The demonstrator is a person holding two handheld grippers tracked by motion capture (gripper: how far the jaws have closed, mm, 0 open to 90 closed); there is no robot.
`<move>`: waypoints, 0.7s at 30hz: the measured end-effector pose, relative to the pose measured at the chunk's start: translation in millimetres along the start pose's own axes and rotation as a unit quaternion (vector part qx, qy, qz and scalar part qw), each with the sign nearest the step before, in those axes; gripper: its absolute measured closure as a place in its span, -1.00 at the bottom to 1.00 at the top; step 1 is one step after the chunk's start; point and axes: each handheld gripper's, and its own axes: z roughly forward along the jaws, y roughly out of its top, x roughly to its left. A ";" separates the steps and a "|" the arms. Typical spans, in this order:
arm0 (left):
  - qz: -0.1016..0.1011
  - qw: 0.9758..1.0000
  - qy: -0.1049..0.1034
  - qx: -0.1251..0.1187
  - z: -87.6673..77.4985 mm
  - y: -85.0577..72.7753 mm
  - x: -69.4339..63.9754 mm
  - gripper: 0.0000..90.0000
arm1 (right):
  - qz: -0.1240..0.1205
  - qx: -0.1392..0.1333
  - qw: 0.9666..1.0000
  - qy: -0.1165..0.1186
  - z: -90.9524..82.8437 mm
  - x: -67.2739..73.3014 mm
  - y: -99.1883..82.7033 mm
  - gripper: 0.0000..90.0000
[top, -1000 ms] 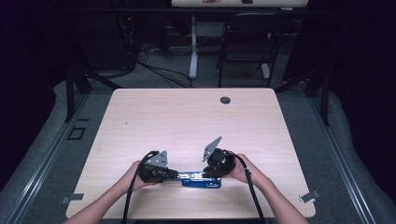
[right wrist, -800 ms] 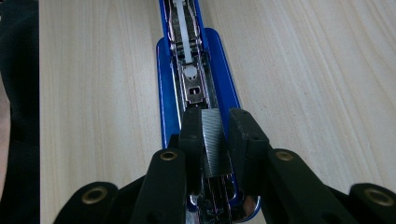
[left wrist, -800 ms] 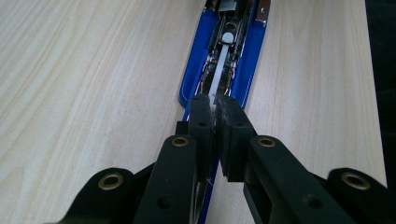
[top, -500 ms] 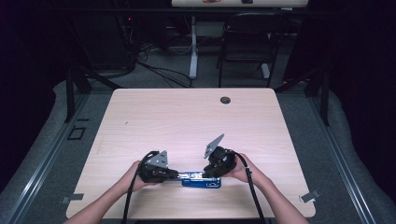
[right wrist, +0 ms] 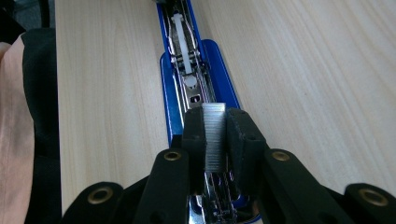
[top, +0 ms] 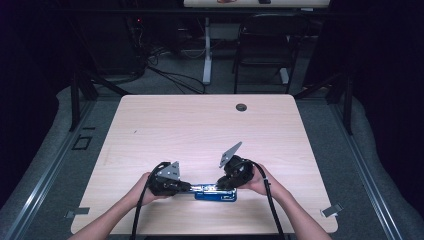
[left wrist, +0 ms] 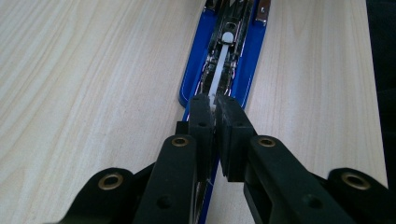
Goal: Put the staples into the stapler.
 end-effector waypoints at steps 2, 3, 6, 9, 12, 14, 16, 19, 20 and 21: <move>-0.001 1.000 -0.001 -0.003 0.4 -0.2 0.0 0.89 | -0.010 -0.003 1.000 0.003 -2.4 2.8 1.3 0.74; -0.001 1.000 -0.001 0.000 0.0 -0.1 0.1 0.89 | -0.021 0.003 1.000 -0.008 -2.5 4.8 2.1 0.74; -0.001 1.000 -0.001 -0.001 0.2 -0.1 0.1 0.89 | -0.034 0.011 0.999 -0.011 -0.9 7.2 2.0 0.74; -0.001 1.000 0.001 0.002 -0.3 0.1 0.0 0.89 | -0.045 0.023 0.999 -0.018 0.6 7.7 1.9 0.74; -0.001 1.000 0.000 0.001 -0.2 0.0 0.2 0.89 | -0.068 0.030 0.997 -0.024 2.5 11.4 1.3 0.74; -0.001 1.000 0.001 0.001 -0.2 0.1 0.2 0.89 | -0.078 0.033 0.996 -0.029 2.5 13.5 2.0 0.74; -0.001 1.000 0.001 0.001 -0.2 0.1 0.2 0.89 | -0.084 0.033 0.995 -0.034 2.9 15.0 2.2 0.74; -0.001 1.000 -0.001 0.000 0.1 0.0 0.2 0.89 | -0.095 0.037 0.994 -0.039 3.0 17.0 2.4 0.74; 0.000 1.000 -0.001 0.000 0.1 0.0 0.2 0.89 | -0.098 0.039 0.994 -0.040 3.2 17.4 2.5 0.74; 0.000 1.000 -0.001 0.000 0.1 0.0 0.2 0.89 | -0.098 0.039 0.994 -0.040 3.2 17.4 2.5 0.74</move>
